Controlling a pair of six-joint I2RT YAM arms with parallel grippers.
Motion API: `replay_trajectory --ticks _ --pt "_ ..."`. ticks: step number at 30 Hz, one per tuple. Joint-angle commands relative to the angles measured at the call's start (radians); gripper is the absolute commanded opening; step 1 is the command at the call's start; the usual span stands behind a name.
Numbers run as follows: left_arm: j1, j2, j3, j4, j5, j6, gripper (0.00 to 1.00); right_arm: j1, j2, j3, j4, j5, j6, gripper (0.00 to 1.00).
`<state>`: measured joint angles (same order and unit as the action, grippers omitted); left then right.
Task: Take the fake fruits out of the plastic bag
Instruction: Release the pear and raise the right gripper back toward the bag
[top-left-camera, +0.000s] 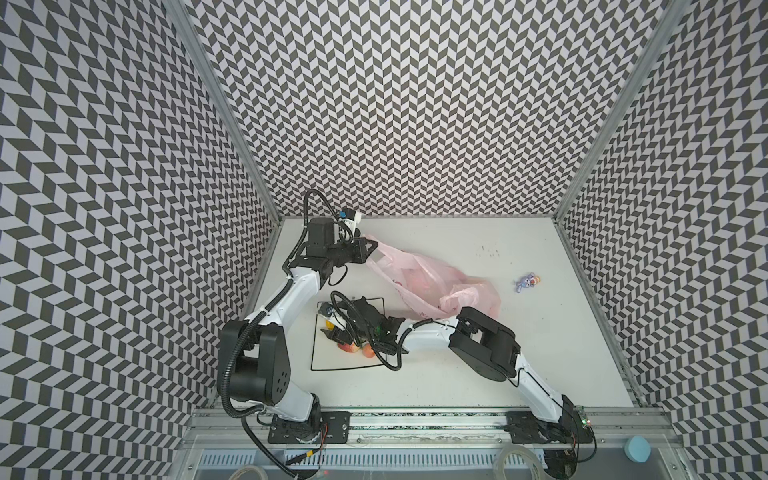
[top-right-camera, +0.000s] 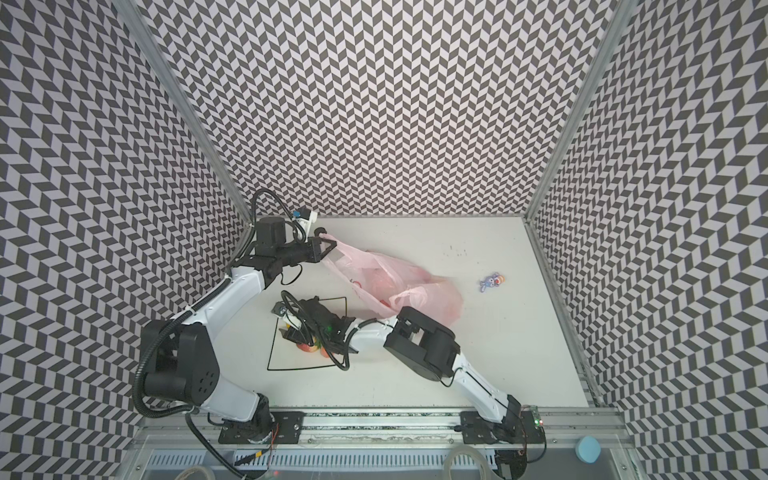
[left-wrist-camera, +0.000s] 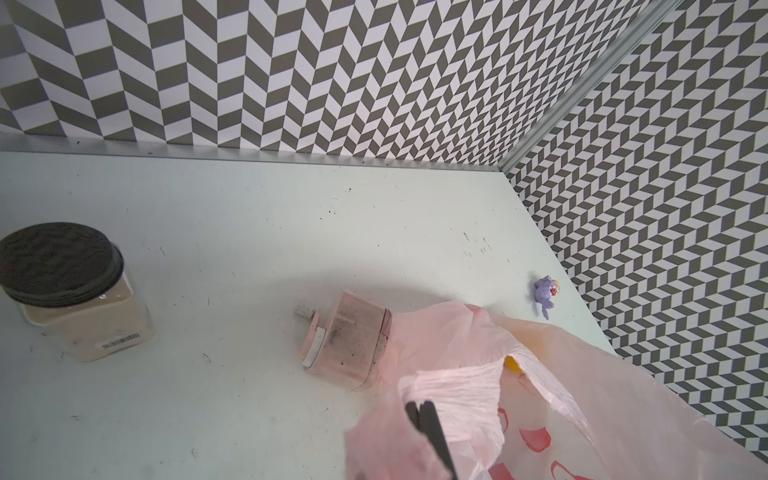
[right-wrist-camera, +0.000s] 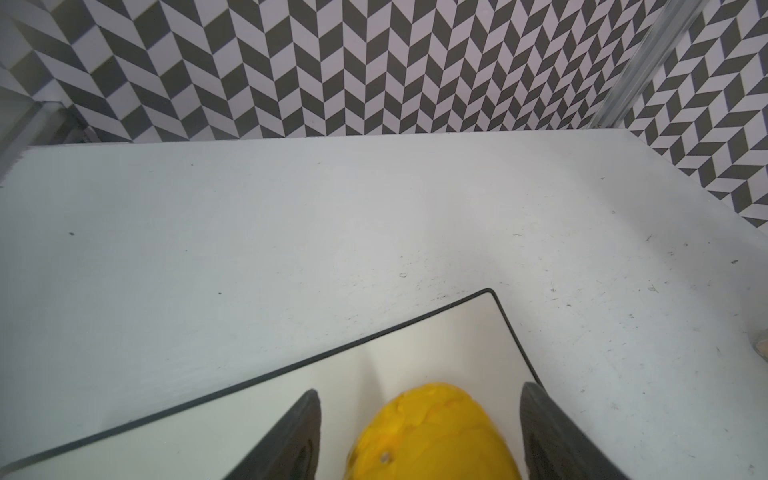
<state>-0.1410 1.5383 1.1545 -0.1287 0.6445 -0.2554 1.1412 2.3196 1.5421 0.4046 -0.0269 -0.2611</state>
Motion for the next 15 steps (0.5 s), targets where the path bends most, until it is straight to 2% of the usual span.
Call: replay_trajectory --ticks 1,8,15 --pt "0.013 -0.032 0.043 -0.034 0.000 0.013 0.00 0.006 -0.119 -0.063 0.118 -0.056 0.005 0.73" --pt "0.015 -0.021 0.053 -0.072 0.014 0.013 0.00 0.040 -0.287 -0.224 0.181 -0.085 -0.051 0.73" --pt "0.015 -0.049 0.014 -0.045 0.006 0.003 0.00 0.086 -0.586 -0.485 0.116 -0.096 -0.026 0.66"
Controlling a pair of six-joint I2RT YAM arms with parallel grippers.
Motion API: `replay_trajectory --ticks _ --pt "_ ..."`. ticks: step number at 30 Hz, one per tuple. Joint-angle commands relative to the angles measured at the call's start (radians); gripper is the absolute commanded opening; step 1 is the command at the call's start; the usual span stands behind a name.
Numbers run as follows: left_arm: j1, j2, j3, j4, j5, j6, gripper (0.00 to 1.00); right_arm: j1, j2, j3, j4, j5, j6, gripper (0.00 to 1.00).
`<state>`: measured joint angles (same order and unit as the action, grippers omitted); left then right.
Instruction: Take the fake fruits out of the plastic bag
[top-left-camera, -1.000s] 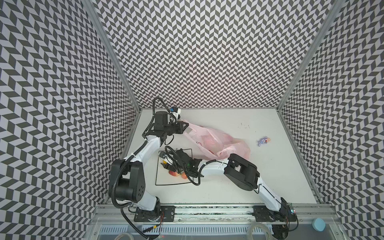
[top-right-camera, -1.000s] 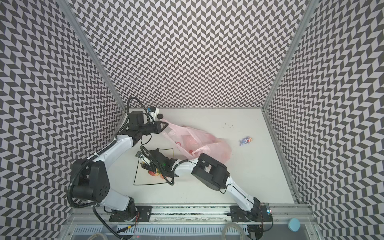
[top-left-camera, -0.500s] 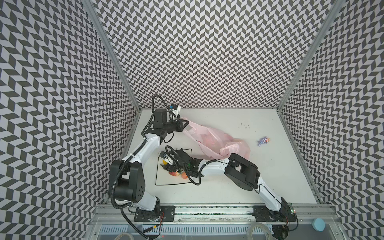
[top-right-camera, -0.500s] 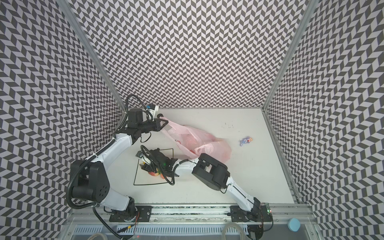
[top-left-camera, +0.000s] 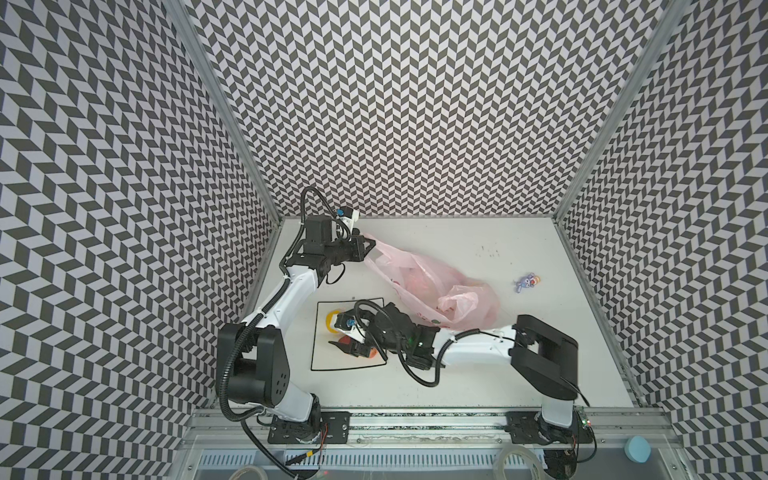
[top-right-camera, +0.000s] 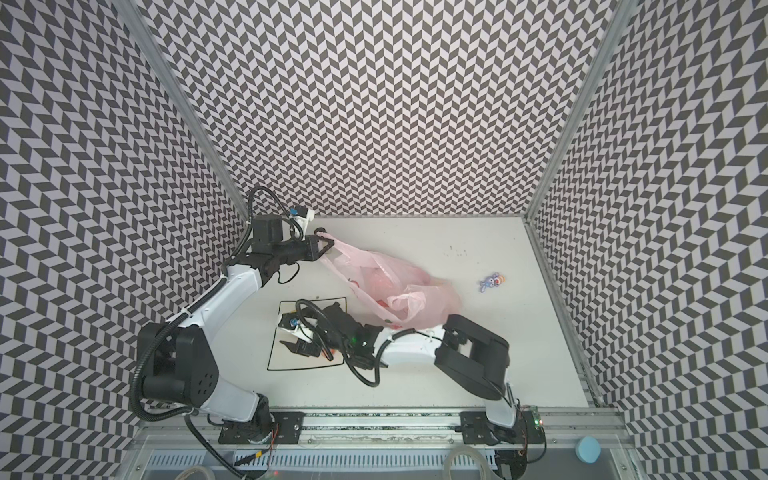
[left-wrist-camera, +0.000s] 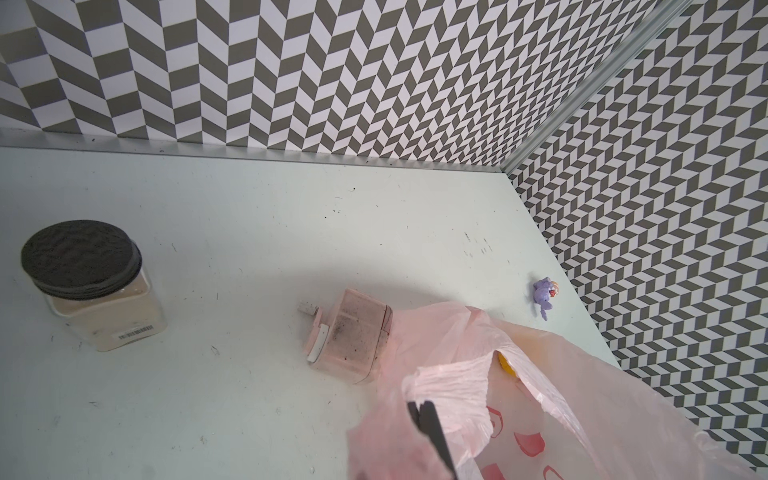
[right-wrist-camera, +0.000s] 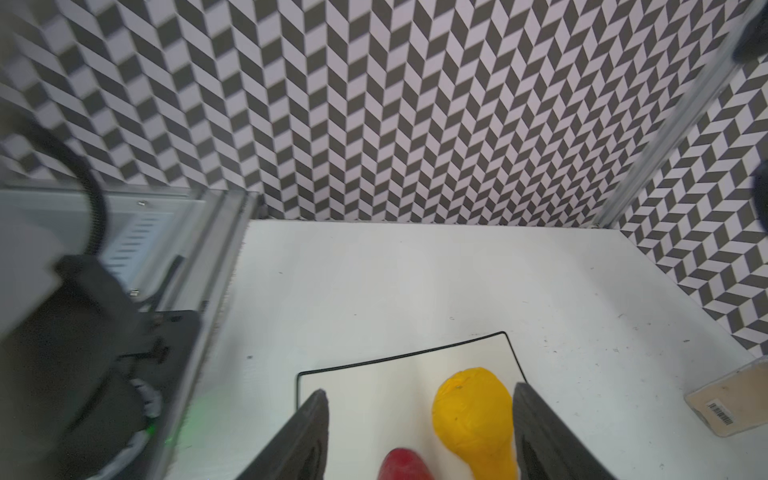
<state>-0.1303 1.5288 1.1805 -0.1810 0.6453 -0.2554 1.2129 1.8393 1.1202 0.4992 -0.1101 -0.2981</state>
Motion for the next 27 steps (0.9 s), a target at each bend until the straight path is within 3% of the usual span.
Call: replay_trajectory --ticks 1,7,12,15,20,27 --pt "0.006 -0.044 -0.025 0.015 0.005 -0.001 0.00 0.014 -0.156 -0.098 -0.003 0.000 0.035 0.64" --pt "0.005 -0.087 -0.121 0.119 0.009 -0.052 0.00 0.005 -0.425 -0.145 -0.344 0.196 0.147 0.57" --pt "0.003 -0.124 -0.178 0.145 0.012 -0.067 0.00 -0.024 -0.605 -0.197 -0.443 0.342 0.310 0.54" --pt "-0.003 -0.156 -0.215 0.156 0.009 -0.079 0.00 -0.039 -0.679 -0.192 -0.497 0.436 0.462 0.48" --pt "-0.032 -0.226 -0.278 0.177 -0.014 -0.106 0.00 -0.073 -0.693 -0.104 -0.656 0.489 0.704 0.36" --pt "-0.095 -0.328 -0.358 0.199 -0.064 -0.163 0.00 -0.108 -0.567 0.017 -0.807 0.453 0.764 0.25"
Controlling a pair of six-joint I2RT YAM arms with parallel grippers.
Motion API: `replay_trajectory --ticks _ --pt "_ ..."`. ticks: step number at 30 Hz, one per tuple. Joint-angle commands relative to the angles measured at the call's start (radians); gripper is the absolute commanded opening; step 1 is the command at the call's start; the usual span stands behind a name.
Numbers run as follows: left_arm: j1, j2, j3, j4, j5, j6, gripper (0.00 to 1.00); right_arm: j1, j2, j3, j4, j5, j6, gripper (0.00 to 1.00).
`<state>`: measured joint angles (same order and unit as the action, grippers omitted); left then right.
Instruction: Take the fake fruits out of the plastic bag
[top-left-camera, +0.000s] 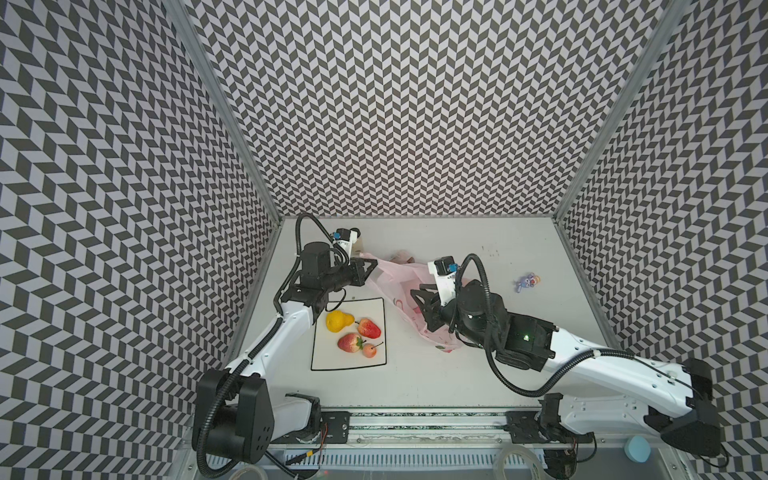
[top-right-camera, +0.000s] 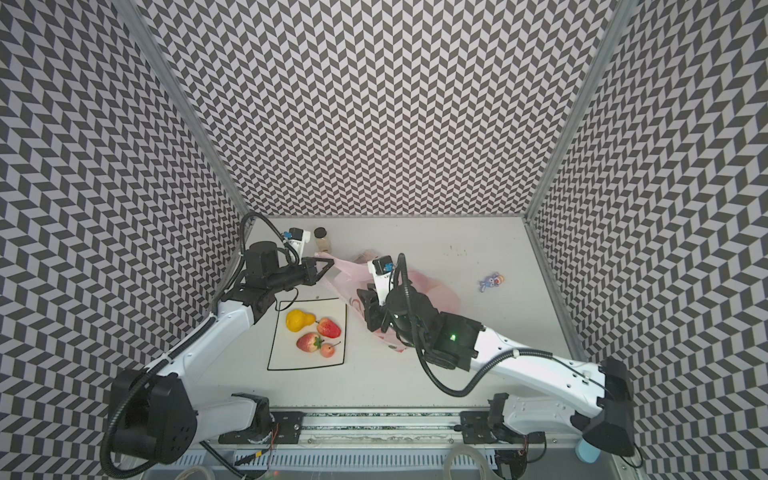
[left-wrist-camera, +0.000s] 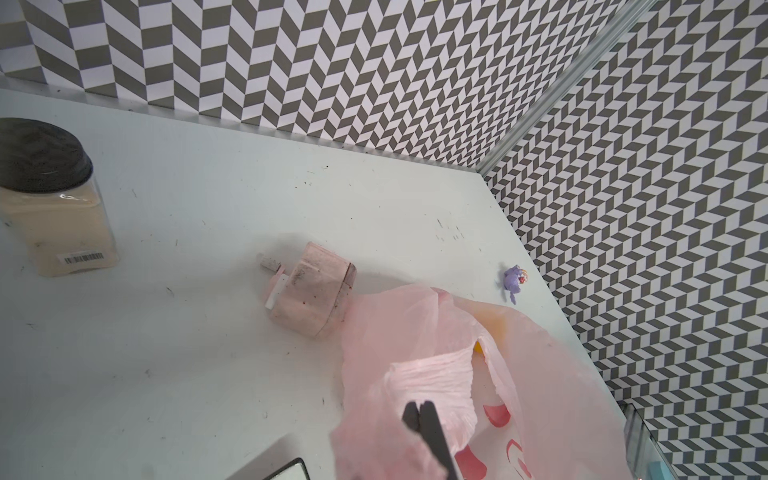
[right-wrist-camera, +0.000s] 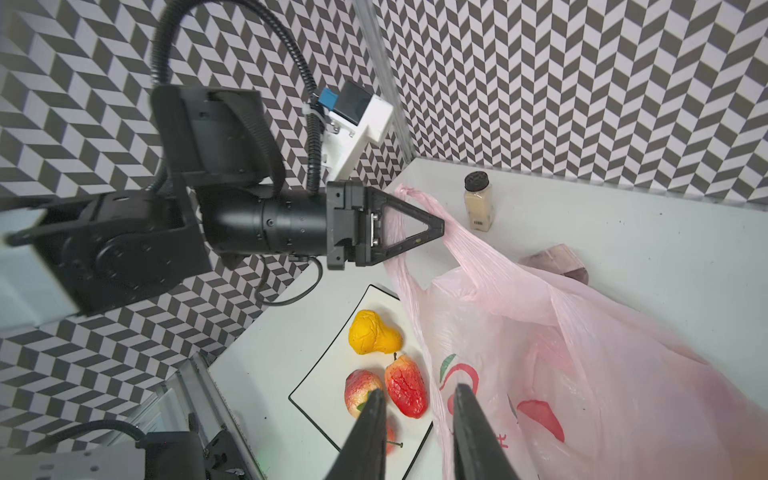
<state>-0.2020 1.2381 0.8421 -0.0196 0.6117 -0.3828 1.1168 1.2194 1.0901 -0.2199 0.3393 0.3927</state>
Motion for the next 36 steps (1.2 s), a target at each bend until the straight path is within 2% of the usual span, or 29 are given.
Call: replay_trajectory --ticks 1,4,7,13,17,22,25,29,32,36 --pt "-0.033 -0.050 -0.024 0.039 -0.037 -0.039 0.00 -0.018 0.075 0.062 -0.110 0.003 0.079 0.24" --pt "-0.062 -0.090 -0.046 0.035 -0.063 -0.056 0.00 -0.039 0.151 0.105 -0.199 0.004 0.109 0.20" --pt "-0.082 -0.133 -0.066 0.035 -0.092 -0.078 0.00 -0.054 0.196 0.102 -0.258 0.030 0.167 0.20" --pt "-0.132 -0.197 -0.120 0.059 -0.125 -0.129 0.00 -0.096 0.264 0.035 -0.159 -0.029 0.202 0.20" --pt "-0.164 -0.221 -0.142 0.058 -0.149 -0.150 0.00 -0.139 0.358 0.040 -0.098 -0.109 0.217 0.21" --pt "-0.186 -0.249 -0.150 0.052 -0.177 -0.165 0.00 -0.183 0.492 0.076 -0.104 -0.178 0.220 0.22" --pt "-0.192 -0.267 -0.144 0.035 -0.194 -0.166 0.00 -0.190 0.526 0.069 -0.132 -0.088 0.227 0.23" --pt "-0.194 -0.302 -0.149 0.017 -0.221 -0.172 0.00 -0.212 0.508 0.033 -0.187 0.105 0.216 0.33" --pt "-0.196 -0.327 -0.164 0.010 -0.233 -0.183 0.00 -0.251 0.459 0.004 -0.216 0.189 0.168 0.40" --pt "-0.227 -0.354 -0.205 0.018 -0.248 -0.197 0.00 -0.309 0.371 -0.031 -0.236 0.284 0.086 0.53"
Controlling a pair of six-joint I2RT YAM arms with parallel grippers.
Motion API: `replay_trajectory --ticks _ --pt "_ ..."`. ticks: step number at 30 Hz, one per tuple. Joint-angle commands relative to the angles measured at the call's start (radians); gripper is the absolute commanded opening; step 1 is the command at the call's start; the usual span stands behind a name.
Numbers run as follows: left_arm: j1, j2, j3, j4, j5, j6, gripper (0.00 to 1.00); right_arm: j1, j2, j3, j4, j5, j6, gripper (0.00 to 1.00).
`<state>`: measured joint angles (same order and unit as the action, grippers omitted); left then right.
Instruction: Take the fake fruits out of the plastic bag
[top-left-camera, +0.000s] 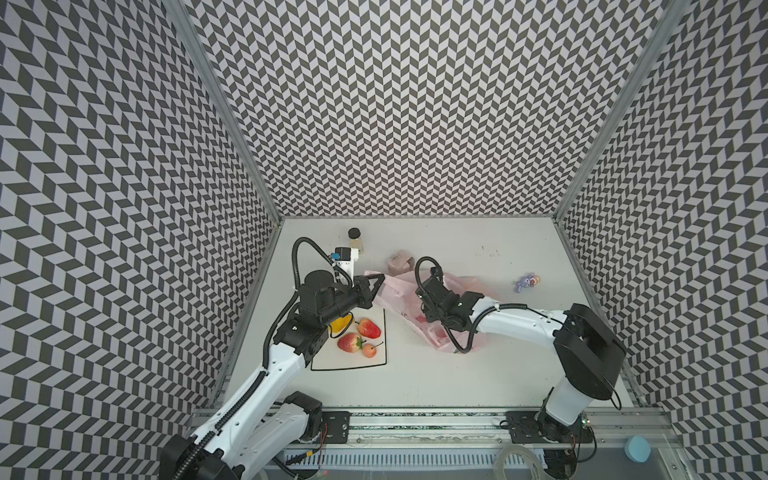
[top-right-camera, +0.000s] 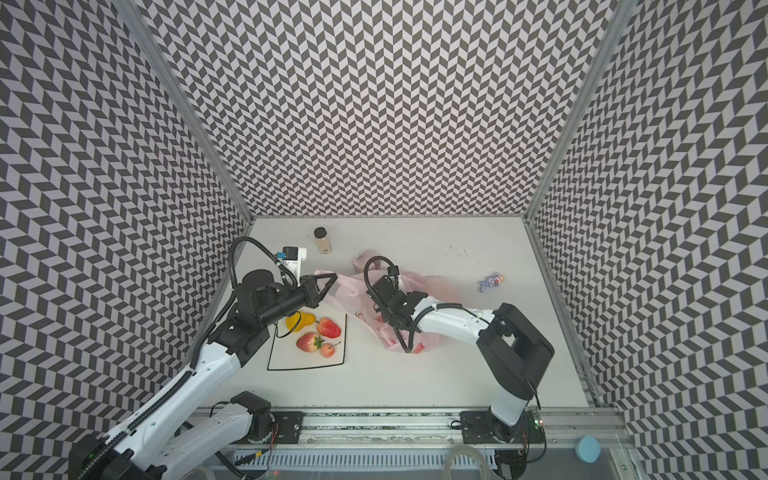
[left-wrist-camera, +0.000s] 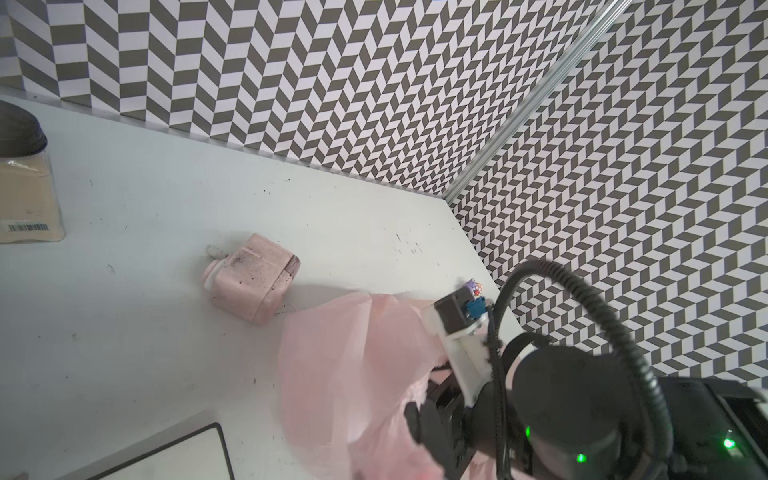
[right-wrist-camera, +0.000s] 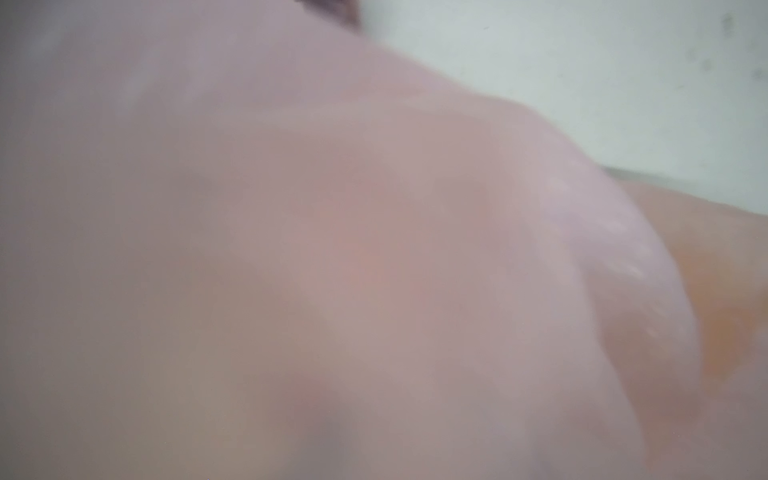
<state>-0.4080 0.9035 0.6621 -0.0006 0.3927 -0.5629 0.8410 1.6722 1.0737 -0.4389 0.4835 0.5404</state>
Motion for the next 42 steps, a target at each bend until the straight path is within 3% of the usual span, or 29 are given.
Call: replay_trajectory --ticks 1,5,8,12,15,22,30,42 --pt "-0.040 -0.024 -0.036 0.003 -0.037 -0.020 0.00 -0.045 -0.099 -0.021 -0.025 0.159 -0.082 0.56" --pt "-0.136 -0.034 -0.074 0.039 -0.077 -0.021 0.00 -0.090 -0.151 -0.035 -0.026 0.172 -0.118 0.64" --pt "-0.234 -0.033 -0.097 0.095 -0.116 0.001 0.00 -0.142 -0.168 -0.057 0.009 0.054 -0.096 0.67" --pt "-0.351 -0.006 -0.098 0.135 -0.152 0.059 0.00 -0.201 -0.153 -0.080 0.077 -0.191 0.002 0.75" --pt "-0.432 0.016 -0.100 0.151 -0.174 0.111 0.00 -0.220 -0.132 -0.101 0.130 -0.278 0.076 0.80" --pt "-0.544 0.043 -0.129 0.191 -0.221 0.150 0.00 -0.242 -0.075 -0.152 0.274 -0.231 0.157 0.85" --pt "-0.558 0.077 -0.122 0.242 -0.222 0.130 0.00 -0.271 0.075 -0.098 0.355 -0.204 0.233 0.87" --pt "-0.560 0.103 -0.121 0.282 -0.206 0.100 0.00 -0.292 0.232 -0.014 0.456 -0.162 0.238 0.89"
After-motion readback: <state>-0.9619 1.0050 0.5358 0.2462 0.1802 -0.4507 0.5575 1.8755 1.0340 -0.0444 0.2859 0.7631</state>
